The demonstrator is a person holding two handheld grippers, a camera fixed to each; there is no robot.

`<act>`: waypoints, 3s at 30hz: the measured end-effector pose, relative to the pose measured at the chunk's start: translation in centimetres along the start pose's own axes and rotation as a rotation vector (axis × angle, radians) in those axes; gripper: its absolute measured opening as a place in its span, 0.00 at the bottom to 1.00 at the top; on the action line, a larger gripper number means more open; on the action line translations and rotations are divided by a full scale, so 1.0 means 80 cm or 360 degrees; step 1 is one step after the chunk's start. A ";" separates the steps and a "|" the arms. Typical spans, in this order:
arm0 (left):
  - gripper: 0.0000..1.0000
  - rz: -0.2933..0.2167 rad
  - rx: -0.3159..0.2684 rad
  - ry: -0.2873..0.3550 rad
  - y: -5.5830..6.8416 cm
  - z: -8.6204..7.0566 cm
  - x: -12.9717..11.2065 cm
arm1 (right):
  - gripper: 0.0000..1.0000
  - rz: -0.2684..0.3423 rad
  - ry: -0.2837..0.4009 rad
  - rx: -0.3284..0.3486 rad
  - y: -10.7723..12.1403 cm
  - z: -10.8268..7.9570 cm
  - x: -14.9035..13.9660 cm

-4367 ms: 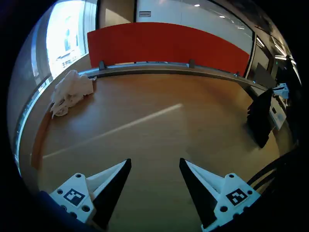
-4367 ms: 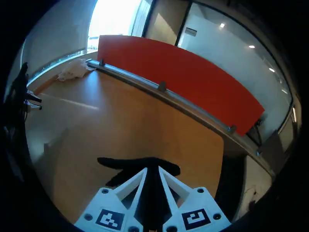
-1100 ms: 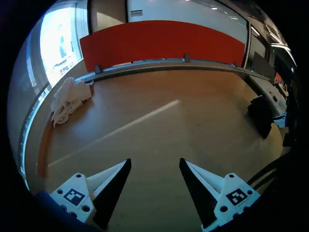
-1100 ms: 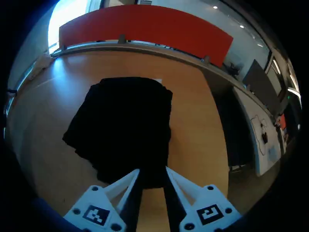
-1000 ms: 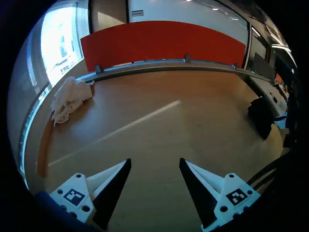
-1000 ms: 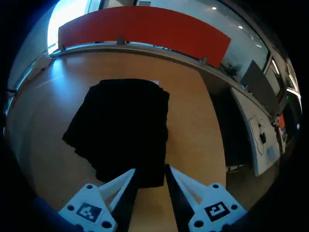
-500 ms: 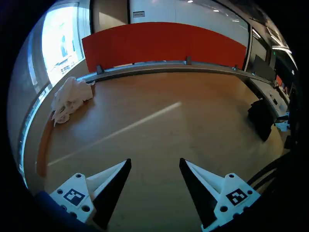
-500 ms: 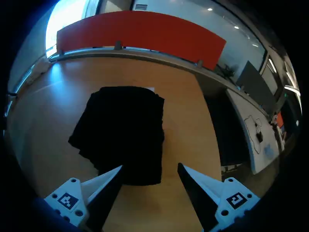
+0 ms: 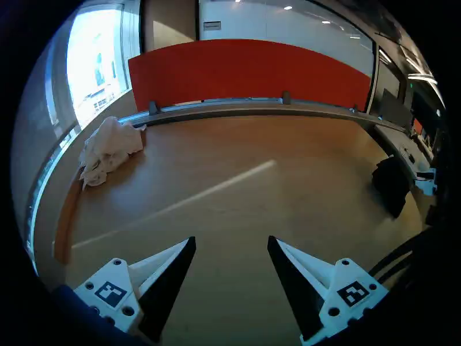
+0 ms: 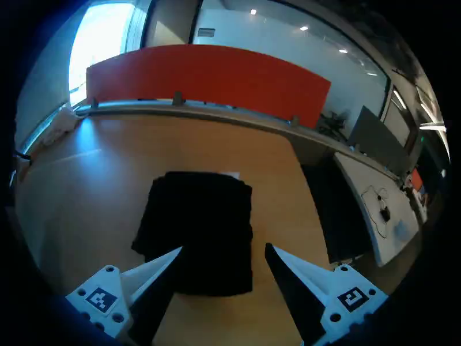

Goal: Fold towel

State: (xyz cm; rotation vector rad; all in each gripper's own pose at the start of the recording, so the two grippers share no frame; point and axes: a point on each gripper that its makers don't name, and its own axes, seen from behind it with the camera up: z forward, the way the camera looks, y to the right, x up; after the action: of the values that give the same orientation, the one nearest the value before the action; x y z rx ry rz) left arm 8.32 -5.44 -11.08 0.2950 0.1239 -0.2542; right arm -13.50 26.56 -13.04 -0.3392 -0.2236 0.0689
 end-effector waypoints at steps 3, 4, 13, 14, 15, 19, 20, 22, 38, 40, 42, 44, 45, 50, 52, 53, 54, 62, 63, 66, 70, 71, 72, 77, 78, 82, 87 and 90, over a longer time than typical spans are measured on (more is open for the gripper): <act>0.92 -0.0013 0.0004 0.0023 -0.003 0.000 0.005 | 1.00 0.0057 0.0107 -0.0002 -0.007 -0.005 0.026; 0.92 -0.0017 0.0007 0.0031 -0.004 0.000 0.007 | 1.00 0.0076 0.0142 -0.0002 -0.009 -0.006 0.034; 0.92 -0.0058 0.0050 0.0151 -0.018 -0.005 0.033 | 1.00 0.0188 0.0440 -0.0004 -0.027 -0.021 0.102; 0.92 -0.0066 0.0056 0.0167 -0.020 -0.005 0.036 | 1.00 0.0194 0.0464 -0.0005 -0.029 -0.021 0.106; 0.92 -0.0073 0.0061 0.0181 -0.021 -0.006 0.039 | 1.00 0.0194 0.0477 -0.0004 -0.032 -0.021 0.109; 0.92 -0.0101 0.0082 0.0241 -0.028 -0.007 0.051 | 1.00 0.0173 0.0505 0.0001 -0.041 -0.019 0.115; 0.92 -0.0107 0.0088 0.0260 -0.030 -0.008 0.054 | 1.00 0.0164 0.0515 -0.0002 -0.044 -0.020 0.118; 0.92 -0.0116 0.0096 0.0300 -0.032 -0.010 0.063 | 1.00 0.0154 0.0542 -0.0010 -0.048 -0.021 0.126; 0.92 -0.0190 0.0141 0.0669 -0.055 -0.039 0.147 | 1.00 0.0201 0.0804 -0.0091 -0.067 -0.053 0.220; 0.92 -0.0201 0.0152 0.0701 -0.061 -0.042 0.154 | 1.00 0.0214 0.0838 -0.0097 -0.071 -0.057 0.230; 0.92 -0.0211 0.0163 0.0733 -0.066 -0.046 0.162 | 1.00 0.0228 0.0872 -0.0102 -0.077 -0.061 0.240; 0.92 -0.0216 0.0168 0.0761 -0.069 -0.049 0.169 | 1.00 0.0242 0.0898 -0.0097 -0.086 -0.064 0.249; 0.92 -0.0216 0.0169 0.0772 -0.070 -0.051 0.171 | 1.00 0.0245 0.0907 -0.0094 -0.090 -0.065 0.253; 0.92 -0.0195 0.0169 0.0827 -0.072 -0.058 0.185 | 1.00 0.0245 0.0938 -0.0075 -0.118 -0.066 0.268; 0.92 -0.0181 0.0172 0.0847 -0.073 -0.060 0.189 | 1.00 0.0244 0.0958 -0.0068 -0.128 -0.067 0.274; 0.92 -0.0173 0.0173 0.0858 -0.073 -0.061 0.191 | 1.00 0.0244 0.0971 -0.0063 -0.134 -0.067 0.278; 0.92 -0.0167 0.0174 0.0865 -0.074 -0.061 0.192 | 1.00 0.0245 0.0982 -0.0058 -0.140 -0.068 0.282; 0.92 -0.0162 0.0175 0.0888 -0.079 -0.063 0.195 | 1.00 0.0282 0.1026 -0.0014 -0.185 -0.070 0.304; 0.92 -0.0162 0.0174 0.0890 -0.080 -0.063 0.196 | 1.00 0.0284 0.1029 -0.0013 -0.190 -0.070 0.306; 0.92 -0.0160 0.0171 0.0899 -0.082 -0.064 0.197 | 1.00 0.0280 0.1038 -0.0015 -0.203 -0.069 0.310; 0.92 -0.0152 0.0162 0.0918 -0.084 -0.065 0.199 | 1.00 0.0250 0.1041 -0.0014 -0.219 -0.068 0.311; 0.92 -0.0149 0.0160 0.0922 -0.084 -0.065 0.200 | 1.00 0.0244 0.1040 -0.0016 -0.222 -0.067 0.311; 0.92 -0.0146 0.0158 0.0924 -0.085 -0.065 0.200 | 1.00 0.0242 0.1038 -0.0017 -0.225 -0.067 0.311; 0.92 -0.0122 0.0146 0.0943 -0.085 -0.067 0.202 | 1.00 0.0257 0.1028 -0.0015 -0.232 -0.068 0.312; 0.92 -0.0117 0.0143 0.0949 -0.084 -0.068 0.203 | 1.00 0.0260 0.1028 -0.0014 -0.233 -0.069 0.312; 0.92 -0.0101 0.0130 0.0970 -0.084 -0.067 0.205 | 1.00 0.0266 0.1031 -0.0011 -0.236 -0.072 0.317; 0.92 -0.0070 0.0122 0.0985 -0.084 -0.062 0.205 | 1.00 0.0268 0.1030 0.0002 -0.243 -0.074 0.321; 0.92 -0.0057 0.0126 0.0990 -0.086 -0.058 0.204 | 1.00 0.0264 0.1029 0.0011 -0.250 -0.077 0.324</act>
State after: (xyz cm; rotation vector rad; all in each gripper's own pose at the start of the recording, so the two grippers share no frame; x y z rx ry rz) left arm 21.74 -14.18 -19.89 0.4439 0.7350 -0.1963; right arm 13.69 8.48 -6.61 -0.3561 0.4456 0.1198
